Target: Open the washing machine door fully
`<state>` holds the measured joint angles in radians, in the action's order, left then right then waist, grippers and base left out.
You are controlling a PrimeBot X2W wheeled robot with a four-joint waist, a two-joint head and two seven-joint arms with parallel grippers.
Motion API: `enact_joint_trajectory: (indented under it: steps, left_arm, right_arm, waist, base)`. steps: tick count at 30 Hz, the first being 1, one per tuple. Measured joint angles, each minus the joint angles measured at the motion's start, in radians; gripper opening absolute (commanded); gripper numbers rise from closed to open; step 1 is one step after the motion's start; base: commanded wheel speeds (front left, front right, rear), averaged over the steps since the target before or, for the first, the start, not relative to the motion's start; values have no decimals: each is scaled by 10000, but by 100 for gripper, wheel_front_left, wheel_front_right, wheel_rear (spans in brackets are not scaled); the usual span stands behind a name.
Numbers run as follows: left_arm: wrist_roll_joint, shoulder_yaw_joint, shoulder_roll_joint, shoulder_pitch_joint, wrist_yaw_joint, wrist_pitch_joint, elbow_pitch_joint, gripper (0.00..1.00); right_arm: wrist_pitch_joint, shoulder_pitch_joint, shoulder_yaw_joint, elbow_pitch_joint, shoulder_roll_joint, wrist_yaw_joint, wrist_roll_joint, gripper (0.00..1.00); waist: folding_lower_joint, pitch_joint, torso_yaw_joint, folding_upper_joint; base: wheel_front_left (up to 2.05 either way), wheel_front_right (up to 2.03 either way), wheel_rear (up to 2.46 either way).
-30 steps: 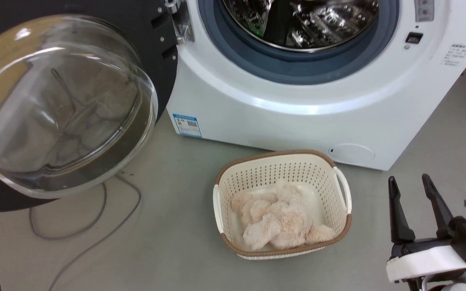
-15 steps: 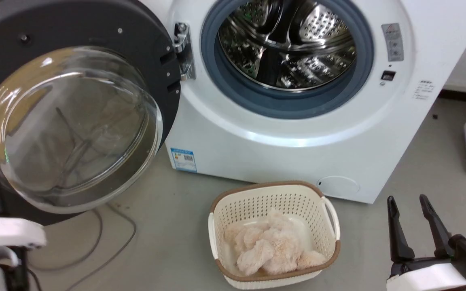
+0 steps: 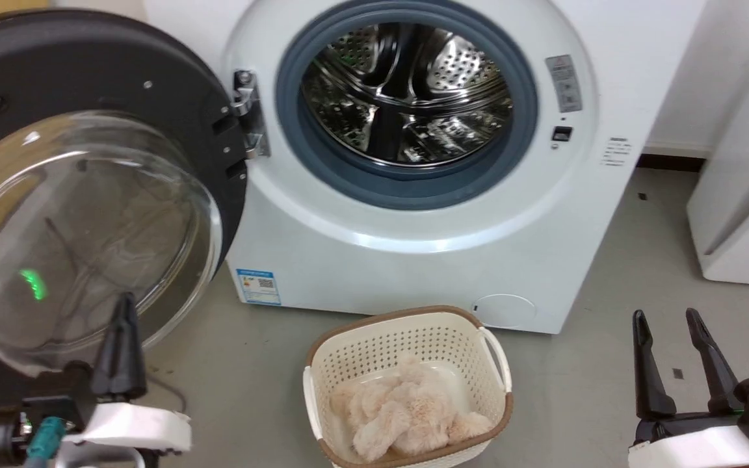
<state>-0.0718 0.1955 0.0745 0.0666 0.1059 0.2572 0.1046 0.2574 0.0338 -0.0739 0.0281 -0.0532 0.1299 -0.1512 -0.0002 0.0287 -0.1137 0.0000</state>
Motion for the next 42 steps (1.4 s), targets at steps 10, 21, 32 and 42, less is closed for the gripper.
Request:
enact_joint_trajectory:
  steps: [10, 21, 32, 42]
  left_arm:
    - [-8, -662, -173, -546, -73, 0, -500, 100]
    - [-194, -1225, -232, -1080, -59, 0, -359, 100]
    - [-201, -1248, -249, -1095, -65, -52, -324, 0]
    - [-176, -1298, -251, -1086, -148, -274, -353, 0]
  right_arm:
    - [0, 221, 88, -81, 0, 0, -4, 100]
    - [0, 441, 174, -52, 0, 0, -17, 100]
    - [-59, 432, 194, -25, -2, 0, 6, 0]
    - [-267, 410, 226, -29, -2, 0, 100, 0]
  waist:
    - [1, 164, 643, 0]
    - [1, 263, 1052, 0]
    - [2, 236, 1135, 0]
    - [2, 192, 1135, 0]
  base:
    - [0, 0, 0]
    - [0, 0, 0]
    - [0, 0, 0]
    - [0, 0, 0]
